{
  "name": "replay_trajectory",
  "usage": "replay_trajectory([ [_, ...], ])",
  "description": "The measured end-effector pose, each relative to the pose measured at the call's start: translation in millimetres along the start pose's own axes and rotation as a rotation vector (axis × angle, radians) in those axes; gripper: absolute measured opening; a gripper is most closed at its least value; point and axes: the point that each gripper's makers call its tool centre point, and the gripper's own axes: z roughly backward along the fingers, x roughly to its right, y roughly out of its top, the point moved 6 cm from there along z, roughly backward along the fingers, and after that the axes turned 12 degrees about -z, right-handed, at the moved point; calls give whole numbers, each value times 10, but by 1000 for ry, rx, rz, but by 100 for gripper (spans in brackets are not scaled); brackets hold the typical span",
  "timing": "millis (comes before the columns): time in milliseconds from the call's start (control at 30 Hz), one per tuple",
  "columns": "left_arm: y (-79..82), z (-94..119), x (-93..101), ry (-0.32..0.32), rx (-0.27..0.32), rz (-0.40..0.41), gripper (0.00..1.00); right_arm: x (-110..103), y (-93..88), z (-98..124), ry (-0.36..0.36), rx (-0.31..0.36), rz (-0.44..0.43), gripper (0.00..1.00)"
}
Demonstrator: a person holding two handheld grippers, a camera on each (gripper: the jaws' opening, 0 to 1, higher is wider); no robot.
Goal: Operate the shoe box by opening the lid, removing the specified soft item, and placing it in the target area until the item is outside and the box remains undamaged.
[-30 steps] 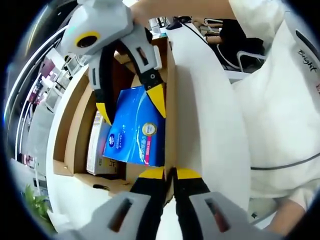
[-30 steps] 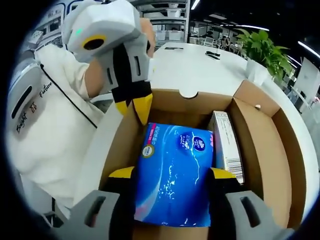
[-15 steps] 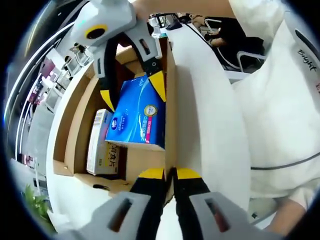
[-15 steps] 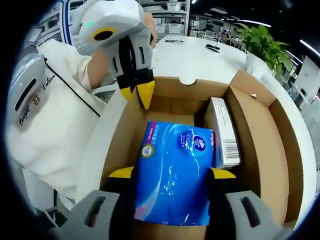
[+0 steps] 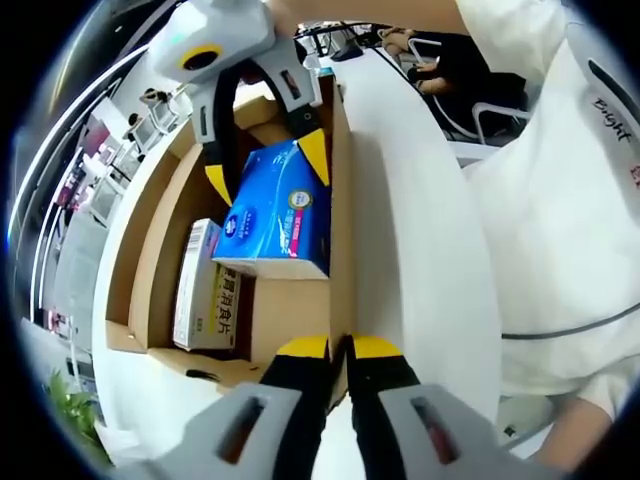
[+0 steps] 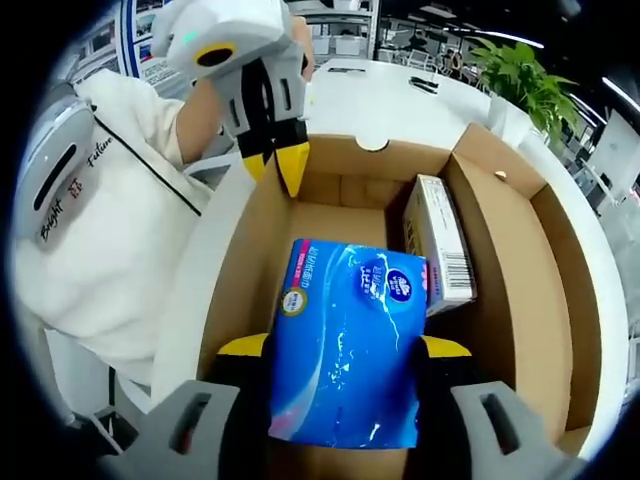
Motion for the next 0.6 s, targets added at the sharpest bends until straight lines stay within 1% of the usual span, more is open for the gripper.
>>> replay_trajectory([
  [200, 0, -1, 4, 4, -1, -6, 5, 14, -39, 34, -9, -35, 11, 57],
  [500, -1, -3, 5, 3, 1, -7, 5, 37, -74, 54, -3, -50, 13, 57],
  [600, -1, -4, 4, 2, 1, -7, 5, 53, -92, 71, -13, -79, 23, 58],
])
